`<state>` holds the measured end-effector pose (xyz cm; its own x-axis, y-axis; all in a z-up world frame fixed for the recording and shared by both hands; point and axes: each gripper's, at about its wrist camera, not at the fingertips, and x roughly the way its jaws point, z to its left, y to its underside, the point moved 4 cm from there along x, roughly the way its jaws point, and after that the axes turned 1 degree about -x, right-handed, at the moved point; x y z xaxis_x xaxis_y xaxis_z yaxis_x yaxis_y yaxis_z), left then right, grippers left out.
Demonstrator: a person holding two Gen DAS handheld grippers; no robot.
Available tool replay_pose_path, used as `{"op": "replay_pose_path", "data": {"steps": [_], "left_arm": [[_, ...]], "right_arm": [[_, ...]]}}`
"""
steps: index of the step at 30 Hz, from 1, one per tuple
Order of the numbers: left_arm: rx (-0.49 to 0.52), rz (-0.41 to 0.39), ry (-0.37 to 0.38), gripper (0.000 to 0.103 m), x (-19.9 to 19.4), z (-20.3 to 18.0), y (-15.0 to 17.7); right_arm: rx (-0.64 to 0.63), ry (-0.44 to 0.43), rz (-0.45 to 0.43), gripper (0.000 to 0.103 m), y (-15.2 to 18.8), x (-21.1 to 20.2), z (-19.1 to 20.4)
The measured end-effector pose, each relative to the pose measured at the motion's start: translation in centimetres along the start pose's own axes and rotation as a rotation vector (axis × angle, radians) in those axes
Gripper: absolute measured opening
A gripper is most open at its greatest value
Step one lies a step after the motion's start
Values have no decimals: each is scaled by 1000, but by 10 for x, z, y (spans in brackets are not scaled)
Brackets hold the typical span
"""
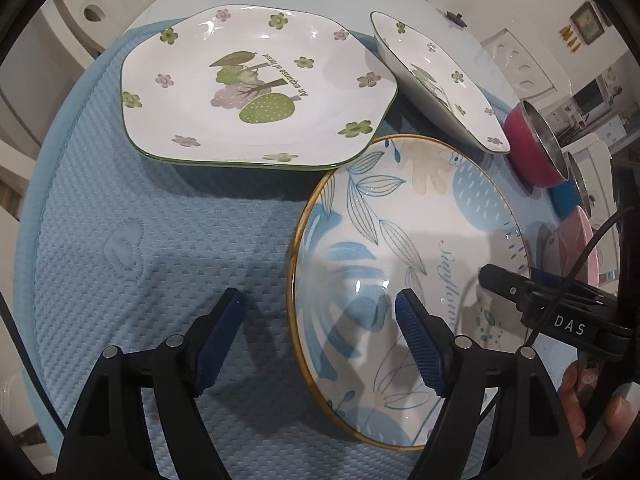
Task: Organize plates and bowls
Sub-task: 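Close the right gripper on the rim of the blue-leaf plate, then carry the blue-leaf plate with the right gripper to the mat edge and release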
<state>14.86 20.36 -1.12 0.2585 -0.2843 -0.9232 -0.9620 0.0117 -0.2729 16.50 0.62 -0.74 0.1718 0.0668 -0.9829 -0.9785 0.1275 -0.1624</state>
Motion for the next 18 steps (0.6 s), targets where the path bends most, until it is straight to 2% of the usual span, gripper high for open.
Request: {"op": "replay_pose_path", "data": {"steps": [2,4,5,6,8,9,13,18], "left_arm": [[1,-8,-7,76,1,0,0],[16,-40,-25,69,1,-4,2],[26,-46,-39,54,2,-5,2],[50,-54,-73,43,2,-7,3],[73,-69,-56,28,-1,-9,2],[67,-67,-53,27,-1,-7,2],[35,-81,-15,24,-3,3,5],[-31,-91,-48,24,-13,13,17]], "right_arm": [[2,-9,-5,72,-2,1,-3],[-6,-6,-20,69,-3,1,-3],[-8,-14,-28,65,-2,-2,0],[-10,-27,-37,57,-1,-4,1],[-19,-43,-43,48,-2,-5,5],[-27,-52,-44,42,-2,-5,8],[-73,-55,-43,42,-1,-6,14],[-103,-44,-23,42,7,-10,26]]}}
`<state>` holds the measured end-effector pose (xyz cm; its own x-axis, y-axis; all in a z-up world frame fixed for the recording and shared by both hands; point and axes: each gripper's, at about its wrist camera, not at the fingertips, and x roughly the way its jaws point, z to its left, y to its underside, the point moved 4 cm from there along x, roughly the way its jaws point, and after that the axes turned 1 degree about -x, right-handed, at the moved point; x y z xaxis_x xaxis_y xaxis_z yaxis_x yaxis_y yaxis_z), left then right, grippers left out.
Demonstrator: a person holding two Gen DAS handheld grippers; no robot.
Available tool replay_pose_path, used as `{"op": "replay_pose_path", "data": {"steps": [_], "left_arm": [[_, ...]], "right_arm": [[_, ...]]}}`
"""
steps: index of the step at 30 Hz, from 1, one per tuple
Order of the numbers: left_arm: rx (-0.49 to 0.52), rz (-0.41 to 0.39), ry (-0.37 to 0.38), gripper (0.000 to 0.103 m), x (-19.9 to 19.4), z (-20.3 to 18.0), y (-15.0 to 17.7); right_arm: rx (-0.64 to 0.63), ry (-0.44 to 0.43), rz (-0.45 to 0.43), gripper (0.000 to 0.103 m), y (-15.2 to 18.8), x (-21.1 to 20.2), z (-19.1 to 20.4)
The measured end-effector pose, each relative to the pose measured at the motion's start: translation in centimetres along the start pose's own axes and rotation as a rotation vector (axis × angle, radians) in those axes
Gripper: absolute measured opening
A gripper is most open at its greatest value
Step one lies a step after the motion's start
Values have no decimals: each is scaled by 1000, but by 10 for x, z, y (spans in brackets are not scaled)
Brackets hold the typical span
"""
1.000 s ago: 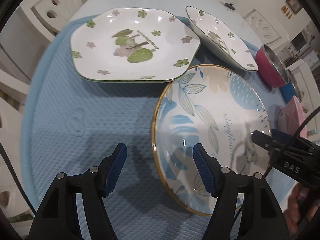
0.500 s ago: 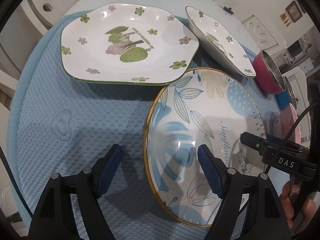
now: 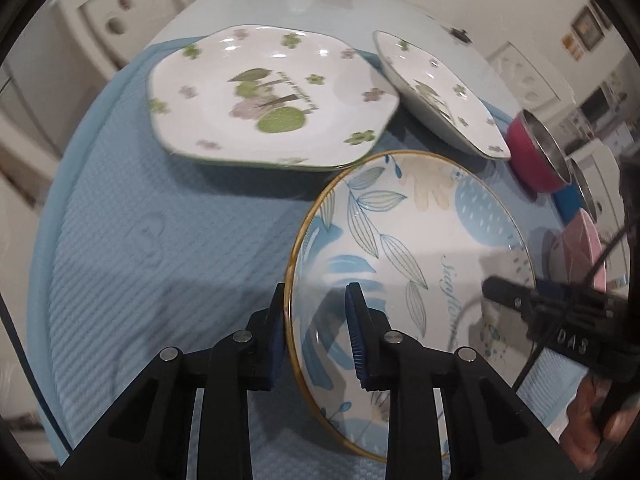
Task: Organize plates and bowls
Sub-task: 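Carry the blue-leaf plate with the right gripper to the mat edge and release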
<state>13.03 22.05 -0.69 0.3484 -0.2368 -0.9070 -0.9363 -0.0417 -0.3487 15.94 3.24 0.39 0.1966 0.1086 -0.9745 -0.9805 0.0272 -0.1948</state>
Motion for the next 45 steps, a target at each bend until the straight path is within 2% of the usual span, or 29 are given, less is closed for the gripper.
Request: {"op": "replay_pose_path", "data": {"steps": [5,13,23,27,37,41,45], "left_arm": [[-51,-21,-34,24,-27,14,9],[-116,-49,-100,24,-66,52,37],[-181,-42,-146,24,-69,81,70],[-195,-40,-154,24,-67,87,77],[-211,-28,-165,25,-65,93,94],[-241,-22,-146,26,-65,99,96],[-231,-91,-193,25,-83,100,93]], "right_arm": [[3,-40,19,42,19,-7,23],[-73,-70,26,42,44,-19,86],[-141,-60,72,42,67,7,129],[-158,-59,85,42,66,22,144],[-162,-50,41,42,88,0,141],[-169,-60,30,42,95,-8,137],[-176,-66,-24,42,102,-34,117]]}}
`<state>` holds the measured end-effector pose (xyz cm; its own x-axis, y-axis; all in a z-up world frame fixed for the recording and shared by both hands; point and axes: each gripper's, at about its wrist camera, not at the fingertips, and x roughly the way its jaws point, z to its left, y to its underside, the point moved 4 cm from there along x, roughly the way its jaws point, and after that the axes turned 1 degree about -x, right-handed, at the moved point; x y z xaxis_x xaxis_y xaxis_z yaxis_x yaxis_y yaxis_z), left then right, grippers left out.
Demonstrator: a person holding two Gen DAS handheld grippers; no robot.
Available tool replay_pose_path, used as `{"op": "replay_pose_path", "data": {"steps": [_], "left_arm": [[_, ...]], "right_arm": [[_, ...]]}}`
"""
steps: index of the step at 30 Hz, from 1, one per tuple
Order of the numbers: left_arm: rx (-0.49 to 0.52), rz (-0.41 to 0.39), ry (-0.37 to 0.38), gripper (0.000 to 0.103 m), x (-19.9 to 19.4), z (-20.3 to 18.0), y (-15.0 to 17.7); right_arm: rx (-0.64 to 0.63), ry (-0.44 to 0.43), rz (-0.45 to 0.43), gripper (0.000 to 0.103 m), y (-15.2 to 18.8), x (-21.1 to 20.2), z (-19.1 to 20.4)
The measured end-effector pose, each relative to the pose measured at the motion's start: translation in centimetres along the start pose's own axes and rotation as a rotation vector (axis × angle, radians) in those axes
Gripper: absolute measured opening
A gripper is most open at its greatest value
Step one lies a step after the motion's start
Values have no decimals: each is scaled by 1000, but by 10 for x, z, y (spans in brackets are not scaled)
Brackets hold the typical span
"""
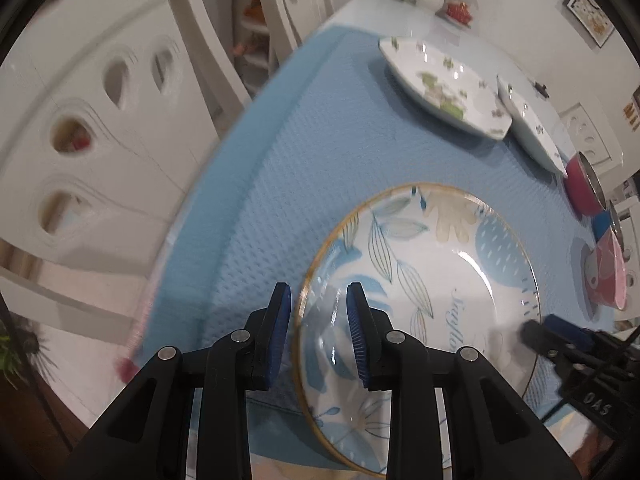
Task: Organize plates and bowls
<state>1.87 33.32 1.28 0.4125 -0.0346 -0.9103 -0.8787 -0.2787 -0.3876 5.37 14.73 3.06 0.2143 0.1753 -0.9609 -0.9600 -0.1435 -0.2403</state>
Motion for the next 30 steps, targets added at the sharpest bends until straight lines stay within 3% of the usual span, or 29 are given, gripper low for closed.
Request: {"op": "replay_pose_path", "data": {"steps": [3,9,12,14,15,17,19,26,30], "left_arm": [[29,-64,-10,25,-22,-8,-10],[142,-161,62,29,-63,-56,-24],[224,-200,102,38,-76,-92,-27],[263,-212,143,40,-80,-114,-28],[276,-209,166,47,-80,-125,-28],[281,-203,195,60,-78,-144,-30],[269,-214,210,62,-79,-153,-30],[233,-195,145,62,-75,-167,-31],[232,-207,91,62,-77,-165,-29]], "right_arm": [[5,56,-65,42,2,-20,-17],[87,147,-162,42,8,-51,-66],[128,196,-191,42,11,-63,-93],[138,219,-199,49,11,-67,-104],[138,230,-201,57,13,-69,-109],[141,246,-207,59,15,-68,-116],[136,243,-208,60,17,-61,-119],[89,281,-210,60,5,-7,-124],[96,222,-218,60,-6,12,-128]]}}
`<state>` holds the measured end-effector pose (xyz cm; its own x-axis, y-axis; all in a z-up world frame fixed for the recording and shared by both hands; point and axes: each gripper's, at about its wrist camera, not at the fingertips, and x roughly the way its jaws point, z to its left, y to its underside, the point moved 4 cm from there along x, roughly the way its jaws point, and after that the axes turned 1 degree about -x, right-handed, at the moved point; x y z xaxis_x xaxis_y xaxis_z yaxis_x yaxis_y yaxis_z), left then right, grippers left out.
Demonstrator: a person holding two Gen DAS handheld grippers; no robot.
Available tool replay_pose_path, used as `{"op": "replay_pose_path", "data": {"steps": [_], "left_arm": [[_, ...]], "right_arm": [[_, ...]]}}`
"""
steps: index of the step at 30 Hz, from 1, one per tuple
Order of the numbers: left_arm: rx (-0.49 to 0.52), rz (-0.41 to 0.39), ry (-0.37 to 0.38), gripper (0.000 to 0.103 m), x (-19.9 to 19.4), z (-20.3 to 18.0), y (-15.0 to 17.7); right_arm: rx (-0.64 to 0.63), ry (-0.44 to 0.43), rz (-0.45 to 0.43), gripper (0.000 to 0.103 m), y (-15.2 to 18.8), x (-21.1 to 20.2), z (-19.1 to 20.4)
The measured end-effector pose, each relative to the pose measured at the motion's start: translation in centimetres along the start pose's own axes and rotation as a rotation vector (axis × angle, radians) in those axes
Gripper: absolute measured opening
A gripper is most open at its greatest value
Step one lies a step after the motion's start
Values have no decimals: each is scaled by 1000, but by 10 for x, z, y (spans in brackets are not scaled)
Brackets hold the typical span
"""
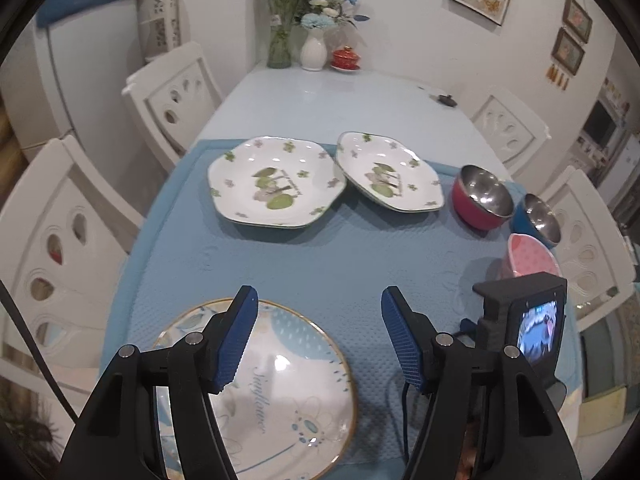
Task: Organize plates and bowls
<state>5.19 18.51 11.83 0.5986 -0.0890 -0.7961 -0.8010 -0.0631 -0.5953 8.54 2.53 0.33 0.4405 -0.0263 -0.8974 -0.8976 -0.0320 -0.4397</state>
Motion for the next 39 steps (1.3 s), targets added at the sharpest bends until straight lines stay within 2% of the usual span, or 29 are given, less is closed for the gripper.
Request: {"op": "replay_pose_path", "data": {"steps": [3,5,7,8,10,11,14,18,23,31,39], "left_arm": [[-11,-8,-29,62,-5,1,2],[-14,-10,-42,62,-7,0,4],[-22,-6,-50,62,-8,-1,7],[-27,-3,-54,66,-8,-1,8],[-64,-5,-59,72,-8,0,11],[-82,-5,-52,73,-8,1,12],[-109,21,-45,73,-6,1,16],[-136,51,-36,73,-6,-2,21],[-147,32,-66,73,-14,-5,24],[-165,28,-101,73,-20,-1,25],[-107,33,-142,73,-19,-15,28]], "right_arm": [[-17,-6,-34,60,-9,7,1],[-39,-2,-53,67,-13,10,3],[-57,16,-66,81,-16,13,3],[-63,24,-74,85,-16,15,1],[-61,36,-81,101,-16,18,-4],[-49,33,-76,103,-15,20,-8],[-7,-12,-61,103,-14,23,-15],[-23,0,-85,103,-11,21,-12],[5,-12,-139,103,-2,18,-14],[5,-13,-138,103,-4,20,-12],[5,-13,-138,103,-4,19,-12]]}}
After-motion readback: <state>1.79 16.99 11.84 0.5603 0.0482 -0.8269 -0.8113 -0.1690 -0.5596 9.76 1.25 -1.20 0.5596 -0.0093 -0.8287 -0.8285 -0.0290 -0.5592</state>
